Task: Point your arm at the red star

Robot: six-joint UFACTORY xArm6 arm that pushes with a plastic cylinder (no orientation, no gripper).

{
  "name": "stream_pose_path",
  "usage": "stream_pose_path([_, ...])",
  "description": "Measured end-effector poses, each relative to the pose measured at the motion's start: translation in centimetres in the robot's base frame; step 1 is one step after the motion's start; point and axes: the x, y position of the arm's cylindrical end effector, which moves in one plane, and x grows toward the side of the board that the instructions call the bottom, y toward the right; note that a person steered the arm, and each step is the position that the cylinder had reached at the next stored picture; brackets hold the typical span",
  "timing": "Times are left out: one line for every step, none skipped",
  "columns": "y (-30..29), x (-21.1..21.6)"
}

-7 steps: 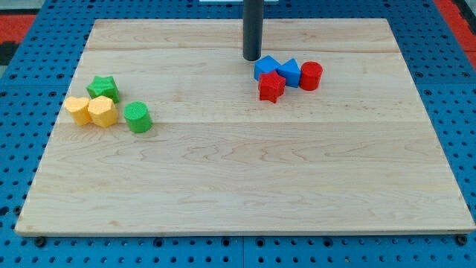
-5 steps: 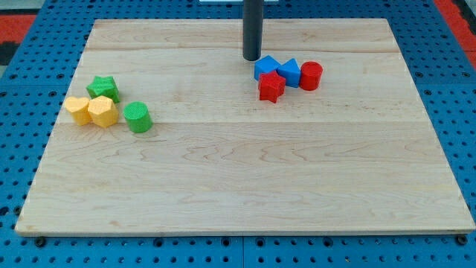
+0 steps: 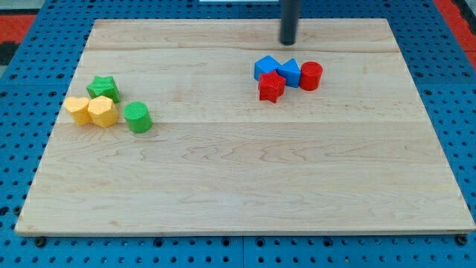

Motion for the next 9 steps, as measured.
stream_pose_path([1.2, 0.4])
stream_pose_path([1.2, 1.7])
stream_pose_path([1.2, 1.6])
stream_pose_path([1.6, 1.1])
stream_pose_path([1.7, 1.0])
stream_pose_path([1.7, 1.0])
stream_pose_path([2.1, 1.1])
stream_pose_path([7.0, 2.5])
stream_pose_path([8.3, 8.7])
